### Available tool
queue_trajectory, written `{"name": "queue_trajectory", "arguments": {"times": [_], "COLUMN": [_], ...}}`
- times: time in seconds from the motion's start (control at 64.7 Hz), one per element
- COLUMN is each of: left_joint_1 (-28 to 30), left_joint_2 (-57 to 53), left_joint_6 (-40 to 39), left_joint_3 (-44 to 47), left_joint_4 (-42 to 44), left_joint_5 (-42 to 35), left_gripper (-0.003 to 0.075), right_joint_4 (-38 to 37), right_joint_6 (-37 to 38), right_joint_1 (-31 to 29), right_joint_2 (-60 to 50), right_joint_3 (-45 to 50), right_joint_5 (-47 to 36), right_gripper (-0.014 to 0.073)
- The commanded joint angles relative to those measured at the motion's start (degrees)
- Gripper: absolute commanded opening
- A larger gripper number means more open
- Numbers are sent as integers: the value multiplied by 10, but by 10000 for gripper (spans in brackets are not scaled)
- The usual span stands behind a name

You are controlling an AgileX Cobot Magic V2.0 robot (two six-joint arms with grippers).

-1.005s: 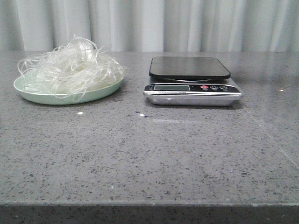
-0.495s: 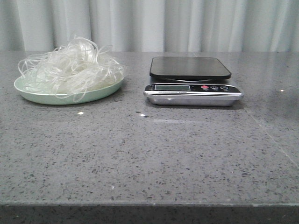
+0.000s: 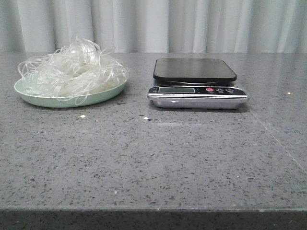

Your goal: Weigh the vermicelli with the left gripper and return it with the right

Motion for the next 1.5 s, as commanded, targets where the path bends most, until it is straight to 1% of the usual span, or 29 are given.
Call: {"name": "queue_trajectory", "arguments": {"times": [0.0,0.077,0.108,0.139,0.17,0.186,0.201,0.216,0.232,0.294,0.309,0.356,0.402,0.572,1.036,1.144,1.221,1.283,1.33,1.345,1.391,1.484], "left_joint_1": [-1,-1,-1,-1,-1,-1,-1,-1,-1,-1,-1,-1,-1,-1,-1,2,30,67,106,111,154,215], "left_joint_2": [8,8,8,8,8,8,8,8,8,8,8,8,8,8,8,8,8,8,7,6,1,-22], "left_joint_6": [-4,-4,-4,-4,-4,-4,-4,-4,-4,-4,-4,-4,-4,-4,-4,-4,-1,-1,-1,-1,-1,-1], "left_joint_3": [-14,-14,-14,-14,-14,-14,-14,-14,-14,-14,-14,-14,-14,-14,-14,13,43,74,103,111,137,186], "left_joint_4": [-4,-4,-4,-4,-4,-4,-4,-4,-4,-4,-4,-4,-4,-4,-4,-2,22,28,28,28,28,15], "left_joint_5": [-48,-48,-48,-48,-48,-48,-48,-48,-48,-48,-48,-48,-48,-48,-49,-64,-106,-156,-197,-202,-234,-292], "left_gripper": [127,127,127,127,127,127,127,127,127,127,127,127,127,127,127,127,127,127,127,127,127,127], "right_joint_4": [9,9,9,9,9,9,9,9,9,9,9,9,9,9,9,9,9,9,9,9,9,9], "right_joint_6": [-6,-6,-6,-6,-6,-6,-6,-6,-6,-6,-6,-6,-6,-6,-6,-6,-6,-6,-6,-6,-6,-6], "right_joint_1": [-2,-2,-2,-2,-2,-2,-2,-2,-2,-2,-2,-2,-2,-2,-2,-2,-2,-2,-2,-2,-2,-2], "right_joint_2": [-40,-61,-66,-69,-69,-69,-69,-69,-69,-69,-69,-69,-69,-69,-69,-69,-69,-69,-69,-69,-69,-69], "right_joint_3": [23,43,47,52,53,53,53,53,53,53,53,53,53,53,53,53,53,53,53,53,53,53], "right_joint_5": [-72,-84,-85,-86,-83,-82,-81,-80,-79,-78,-78,-81,-83,-59,-59,-59,-59,-59,-59,-59,-59,-59], "right_gripper": [596,589,564,521,456,440,386,367,304,123,117,169,181,178,178,178,178,178,178,178,178,178]}}
